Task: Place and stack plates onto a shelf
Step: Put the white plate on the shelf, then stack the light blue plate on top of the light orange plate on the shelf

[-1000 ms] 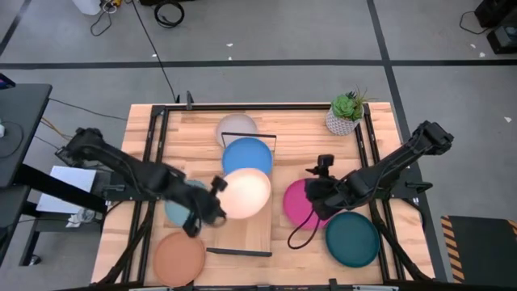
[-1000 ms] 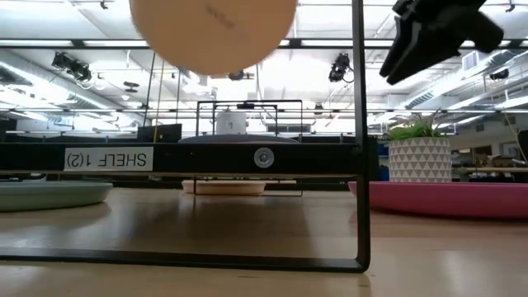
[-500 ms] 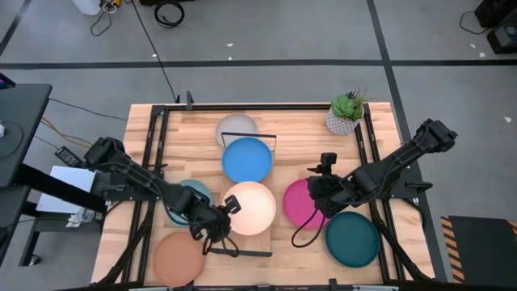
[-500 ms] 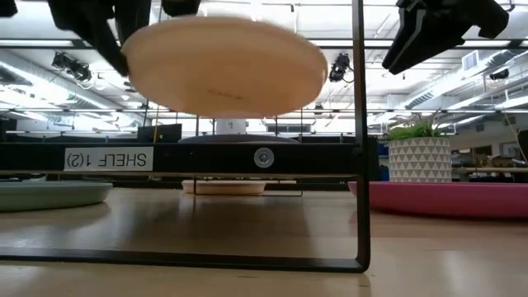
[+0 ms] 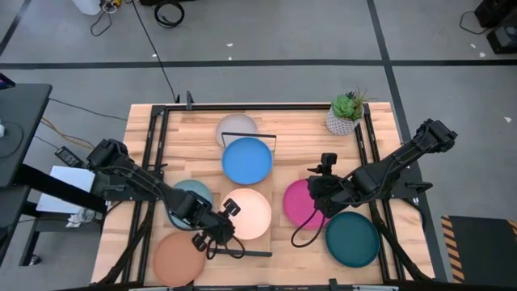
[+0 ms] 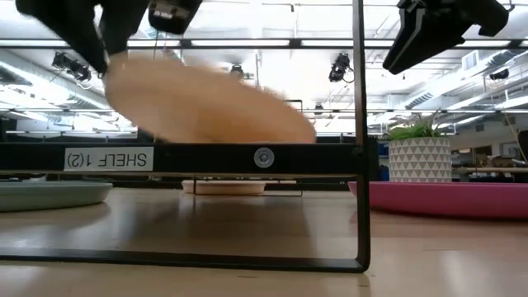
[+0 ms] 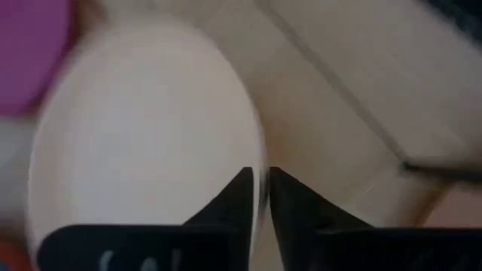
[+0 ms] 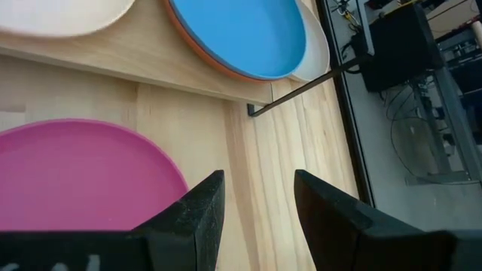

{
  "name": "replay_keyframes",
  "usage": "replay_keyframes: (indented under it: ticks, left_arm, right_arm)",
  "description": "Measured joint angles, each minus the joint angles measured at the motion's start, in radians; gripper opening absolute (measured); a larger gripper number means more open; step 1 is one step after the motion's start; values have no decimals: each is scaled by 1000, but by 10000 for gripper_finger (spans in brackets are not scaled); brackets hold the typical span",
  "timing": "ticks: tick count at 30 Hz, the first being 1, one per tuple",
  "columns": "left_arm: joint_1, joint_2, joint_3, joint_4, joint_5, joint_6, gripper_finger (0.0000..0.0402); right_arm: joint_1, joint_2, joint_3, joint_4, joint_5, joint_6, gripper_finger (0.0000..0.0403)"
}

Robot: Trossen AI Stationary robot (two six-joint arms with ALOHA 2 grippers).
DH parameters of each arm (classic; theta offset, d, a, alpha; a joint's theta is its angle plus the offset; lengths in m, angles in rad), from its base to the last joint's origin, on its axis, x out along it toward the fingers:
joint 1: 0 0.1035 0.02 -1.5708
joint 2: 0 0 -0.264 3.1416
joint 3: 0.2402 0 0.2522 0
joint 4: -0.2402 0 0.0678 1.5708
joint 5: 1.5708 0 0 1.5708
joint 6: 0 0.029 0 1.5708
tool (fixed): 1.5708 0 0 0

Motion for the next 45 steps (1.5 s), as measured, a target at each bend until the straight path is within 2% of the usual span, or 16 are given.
replay_keyframes:
  ticks: [6,10,15,20,26,30,33,39,45]
  left_arm:
    - [-17,0,0,32,5,-105,122]
    - [-12,-23,0,-34,-2,-198,151]
    - [12,-81,0,-231,-18,-311,150]
    - [13,-145,-16,-255,-104,-329,134]
    - [52,-246,-223,-251,-170,-430,120]
    - [132,-329,-386,-167,-169,-465,116]
    - [228,-363,-456,-151,-162,-479,116]
    - [446,-343,-480,-112,-34,-401,116]
    - [570,-291,-481,-113,64,-285,116]
  right_arm:
    - [0,0,0,0,-1,0,166]
    - [0,0,0,1,-2,0,166]
    - [0,0,0,4,-1,0,166]
    - [0,0,0,12,-1,-5,166]
    - [0,0,0,18,-1,-8,166]
    - [0,1,0,48,0,-43,166]
    - [-4,1,0,80,-1,-70,166]
    - [-6,1,0,103,0,-95,166]
    - [-6,1,0,103,-3,-94,166]
